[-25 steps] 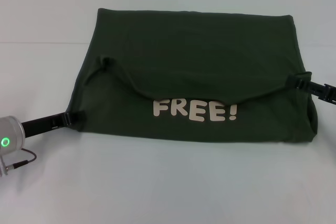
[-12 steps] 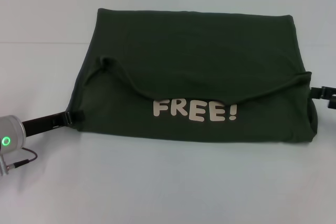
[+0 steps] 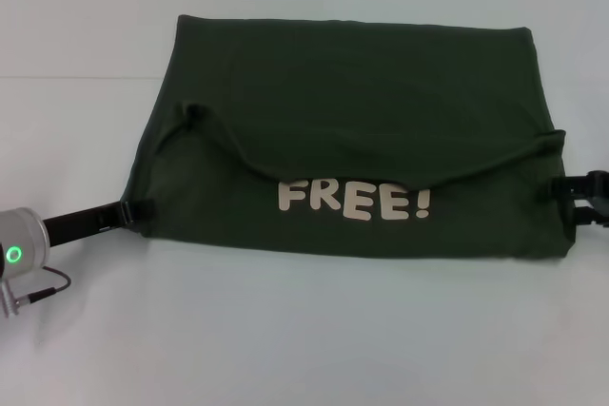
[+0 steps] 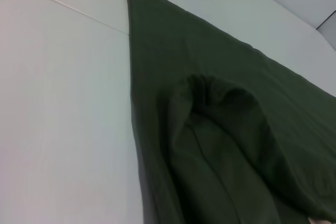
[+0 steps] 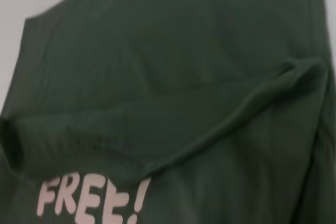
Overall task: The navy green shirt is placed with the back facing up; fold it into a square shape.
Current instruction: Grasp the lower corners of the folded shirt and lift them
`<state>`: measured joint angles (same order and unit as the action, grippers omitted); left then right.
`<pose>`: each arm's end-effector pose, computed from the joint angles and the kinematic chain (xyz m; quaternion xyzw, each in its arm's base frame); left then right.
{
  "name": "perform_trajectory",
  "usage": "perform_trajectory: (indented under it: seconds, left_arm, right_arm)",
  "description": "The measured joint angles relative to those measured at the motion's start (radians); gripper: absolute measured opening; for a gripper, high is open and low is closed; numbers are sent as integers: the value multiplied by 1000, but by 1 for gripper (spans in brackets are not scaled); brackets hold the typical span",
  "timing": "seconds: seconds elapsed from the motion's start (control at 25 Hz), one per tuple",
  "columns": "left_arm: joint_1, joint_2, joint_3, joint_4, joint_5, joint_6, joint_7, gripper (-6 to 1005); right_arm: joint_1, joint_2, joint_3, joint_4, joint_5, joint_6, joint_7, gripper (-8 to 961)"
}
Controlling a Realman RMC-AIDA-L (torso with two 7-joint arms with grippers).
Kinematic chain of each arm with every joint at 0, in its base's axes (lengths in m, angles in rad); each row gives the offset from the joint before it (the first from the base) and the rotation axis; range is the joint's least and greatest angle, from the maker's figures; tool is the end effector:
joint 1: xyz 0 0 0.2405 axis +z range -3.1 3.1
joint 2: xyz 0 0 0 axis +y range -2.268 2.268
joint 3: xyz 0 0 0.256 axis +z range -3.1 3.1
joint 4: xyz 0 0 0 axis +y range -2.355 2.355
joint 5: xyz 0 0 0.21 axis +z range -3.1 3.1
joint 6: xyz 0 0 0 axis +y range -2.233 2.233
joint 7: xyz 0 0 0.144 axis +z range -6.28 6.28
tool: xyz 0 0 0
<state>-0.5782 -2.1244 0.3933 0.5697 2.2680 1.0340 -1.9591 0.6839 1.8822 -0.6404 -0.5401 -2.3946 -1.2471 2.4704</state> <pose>-0.3361 0.3634 -0.0055 -0.7353 -0.5765 -0.2036 0.2925 0.3201 0.3920 0.0611 -0.7163 0.6573 0.1034 0.2104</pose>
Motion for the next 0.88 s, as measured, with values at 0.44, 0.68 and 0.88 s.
perform_trajectory:
  seconds: [0.44, 0.68, 0.88]
  left_arm:
    - [0, 2, -5, 3, 1, 23, -6, 26]
    - [0, 3, -7, 2, -5, 24, -6, 26]
    - [0, 3, -7, 1, -5, 25, -6, 27]
  right_arm:
    - [2, 20, -19, 7, -21, 24, 16, 941]
    - [6, 25, -19, 11, -19, 24, 9, 942]
    - [18, 35, -19, 11, -19, 13, 9, 942]
